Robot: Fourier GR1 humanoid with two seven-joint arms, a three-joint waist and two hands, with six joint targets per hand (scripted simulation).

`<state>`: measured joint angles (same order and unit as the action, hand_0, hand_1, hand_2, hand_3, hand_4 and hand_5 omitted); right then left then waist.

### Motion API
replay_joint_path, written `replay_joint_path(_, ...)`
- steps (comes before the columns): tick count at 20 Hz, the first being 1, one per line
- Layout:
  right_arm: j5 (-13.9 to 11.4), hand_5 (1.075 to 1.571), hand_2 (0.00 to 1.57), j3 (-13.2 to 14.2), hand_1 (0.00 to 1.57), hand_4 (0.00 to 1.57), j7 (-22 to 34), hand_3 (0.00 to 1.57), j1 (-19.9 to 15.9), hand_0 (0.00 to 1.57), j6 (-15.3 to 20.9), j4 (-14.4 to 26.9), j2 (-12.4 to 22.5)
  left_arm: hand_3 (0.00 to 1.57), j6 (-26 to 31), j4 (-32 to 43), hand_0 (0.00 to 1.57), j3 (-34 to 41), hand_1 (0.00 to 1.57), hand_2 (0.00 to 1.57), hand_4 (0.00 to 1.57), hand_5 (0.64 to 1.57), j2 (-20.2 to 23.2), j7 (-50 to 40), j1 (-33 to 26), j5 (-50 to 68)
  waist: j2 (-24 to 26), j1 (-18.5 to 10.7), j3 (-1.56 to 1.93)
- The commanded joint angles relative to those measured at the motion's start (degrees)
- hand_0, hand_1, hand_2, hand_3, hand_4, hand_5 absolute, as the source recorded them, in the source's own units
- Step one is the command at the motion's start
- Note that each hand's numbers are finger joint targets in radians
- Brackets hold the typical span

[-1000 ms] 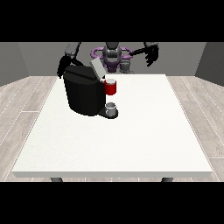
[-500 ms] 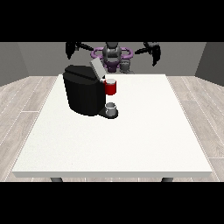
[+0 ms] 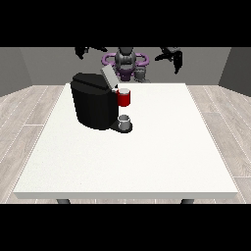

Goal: Insert the coffee pod into the coffee machine and close the lid

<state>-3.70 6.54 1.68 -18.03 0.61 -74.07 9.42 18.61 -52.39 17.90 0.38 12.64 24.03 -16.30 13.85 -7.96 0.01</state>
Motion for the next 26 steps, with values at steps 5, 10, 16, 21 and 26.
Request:
replay_joint_path(5,5.5,1.571,0.0,4.9,0.0,0.0,4.3,0.0,-7.4,0.0,-1.9,4.6,1.6,0.0,-1.8,-9.8,0.0,-6.2,0.0,0.0,0.35,1.571,-0.4,-0.5,-4.5,3.8,-6.2,-2.6,0.01)
replay_joint_path(10,8.8,1.571,0.0,8.2,0.0,0.1,5.7,0.0,-12.4,0.0,-1.4,8.2,2.4,0.0,-2.8,-16.3,0.0,-9.4,0.0,0.0,0.3,1.571,-0.1,-2.2,-6.2,5.6,-9.1,-3.6,0.01)
replay_joint_path(16,7.3,1.571,0.0,4.5,0.0,0.0,5.7,0.0,-14.4,0.0,-2.4,10.4,1.7,0.0,-2.0,-21.5,0.0,-8.1,0.0,0.0,0.36,1.571,3.6,-5.6,-6.8,9.6,-12.6,-1.0,-0.01)
replay_joint_path(21,6.1,1.571,0.0,2.3,0.0,0.0,8.9,0.0,-20.3,0.0,-0.1,10.5,-0.1,0.0,-4.8,-23.6,0.0,-11.0,0.0,0.0,0.38,1.571,0.6,-2.8,-11.7,7.8,-13.6,-2.1,-0.02)
replay_joint_path(26,5.6,1.571,0.0,0.8,0.0,0.0,4.1,0.0,-17.8,0.0,-2.0,12.8,-0.9,0.0,-5.8,-28.5,0.0,-10.9,0.0,0.0,0.32,1.571,2.1,-6.0,-12.9,8.9,-14.0,-0.4,0.0)
